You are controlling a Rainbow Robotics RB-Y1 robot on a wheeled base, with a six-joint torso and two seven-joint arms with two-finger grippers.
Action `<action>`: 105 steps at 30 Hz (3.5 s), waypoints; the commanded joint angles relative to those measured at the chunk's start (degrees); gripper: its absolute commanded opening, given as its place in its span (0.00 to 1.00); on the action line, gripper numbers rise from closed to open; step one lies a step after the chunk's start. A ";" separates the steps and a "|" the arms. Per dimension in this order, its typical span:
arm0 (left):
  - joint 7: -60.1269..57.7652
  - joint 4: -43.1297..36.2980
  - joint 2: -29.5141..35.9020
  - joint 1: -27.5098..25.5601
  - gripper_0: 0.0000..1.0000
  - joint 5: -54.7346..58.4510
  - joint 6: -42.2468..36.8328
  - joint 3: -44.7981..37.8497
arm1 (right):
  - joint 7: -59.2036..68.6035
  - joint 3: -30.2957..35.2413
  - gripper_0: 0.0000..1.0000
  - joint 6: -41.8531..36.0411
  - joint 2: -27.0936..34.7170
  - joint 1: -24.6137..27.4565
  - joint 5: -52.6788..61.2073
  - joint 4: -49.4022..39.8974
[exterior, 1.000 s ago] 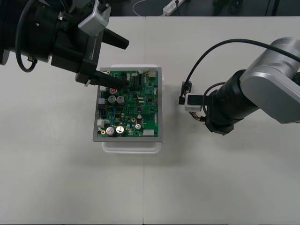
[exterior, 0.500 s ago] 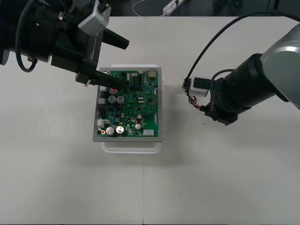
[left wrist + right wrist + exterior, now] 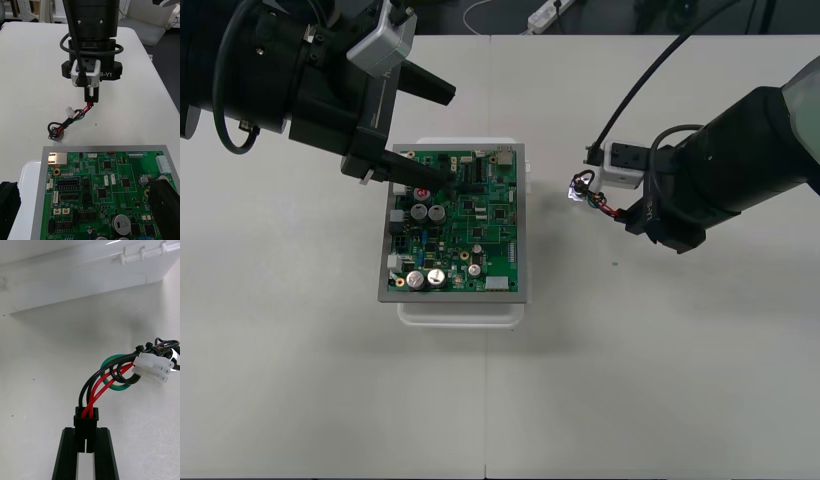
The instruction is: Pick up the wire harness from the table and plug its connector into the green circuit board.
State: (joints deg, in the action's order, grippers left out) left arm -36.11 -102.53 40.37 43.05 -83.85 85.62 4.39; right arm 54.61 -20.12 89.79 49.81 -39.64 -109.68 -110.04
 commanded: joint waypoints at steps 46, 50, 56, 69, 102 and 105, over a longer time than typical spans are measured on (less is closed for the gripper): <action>-3.26 -1.80 -1.17 2.57 1.00 -0.18 -2.74 0.71 | -3.64 6.06 0.00 0.21 10.83 -2.55 32.34 6.50; -3.26 -1.80 -1.17 2.57 1.00 -0.18 -2.74 0.71 | -3.20 6.67 0.00 0.21 11.01 -2.46 33.74 6.77; -3.26 -1.80 -1.17 2.57 1.00 -0.18 -2.74 0.71 | -2.49 7.73 0.00 0.21 11.18 -2.55 36.82 7.74; -3.26 -1.80 -1.17 2.57 1.00 -0.18 -2.74 0.71 | 0.14 7.64 0.00 0.21 11.62 -2.46 47.10 9.58; -3.00 3.65 0.15 1.95 1.00 6.41 4.38 -2.01 | 18.86 7.55 0.00 0.21 11.62 1.41 66.44 7.03; -2.82 3.65 0.94 1.95 1.00 8.17 4.38 -2.01 | 20.18 7.55 0.00 0.21 11.62 1.50 67.76 7.47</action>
State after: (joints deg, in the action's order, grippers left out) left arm -36.12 -98.46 40.29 42.78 -78.08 88.16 3.76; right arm 72.51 -14.47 89.79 58.93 -38.51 -43.95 -102.25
